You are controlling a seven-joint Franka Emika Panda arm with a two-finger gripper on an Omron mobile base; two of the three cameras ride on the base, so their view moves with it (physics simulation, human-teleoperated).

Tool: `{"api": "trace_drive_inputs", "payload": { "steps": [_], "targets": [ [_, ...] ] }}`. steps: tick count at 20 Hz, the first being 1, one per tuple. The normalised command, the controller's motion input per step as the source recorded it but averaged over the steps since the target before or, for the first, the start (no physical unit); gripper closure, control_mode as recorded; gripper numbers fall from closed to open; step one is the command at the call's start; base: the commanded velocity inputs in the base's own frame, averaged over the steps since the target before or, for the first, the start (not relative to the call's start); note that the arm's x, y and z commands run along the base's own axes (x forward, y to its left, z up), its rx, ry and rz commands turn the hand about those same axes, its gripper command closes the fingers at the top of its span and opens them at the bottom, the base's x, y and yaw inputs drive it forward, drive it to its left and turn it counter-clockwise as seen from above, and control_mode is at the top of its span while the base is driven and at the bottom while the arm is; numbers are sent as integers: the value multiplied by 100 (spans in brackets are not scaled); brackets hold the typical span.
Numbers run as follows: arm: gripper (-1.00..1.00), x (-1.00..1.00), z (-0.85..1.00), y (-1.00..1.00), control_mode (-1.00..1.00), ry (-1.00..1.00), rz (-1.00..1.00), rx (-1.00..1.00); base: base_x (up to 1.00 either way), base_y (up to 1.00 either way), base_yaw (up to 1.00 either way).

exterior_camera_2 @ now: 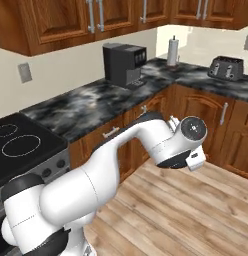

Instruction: The kettle is done boiling. Turn off the stove, then wait for 300 timesteps before moving the kettle to the dining table.

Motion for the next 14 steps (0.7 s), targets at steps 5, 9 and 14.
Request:
{"api": "trace_drive_inputs", "payload": {
  "steps": [5, 9, 14],
  "targets": [
    [100, 0, 0, 0, 100, 0, 0, 0, 3, -11, -39],
    [100, 0, 0, 0, 100, 0, 0, 0, 3, -7, -40],
    [100, 0, 0, 0, 100, 0, 0, 0, 3, -1, -41]
  ]
}}
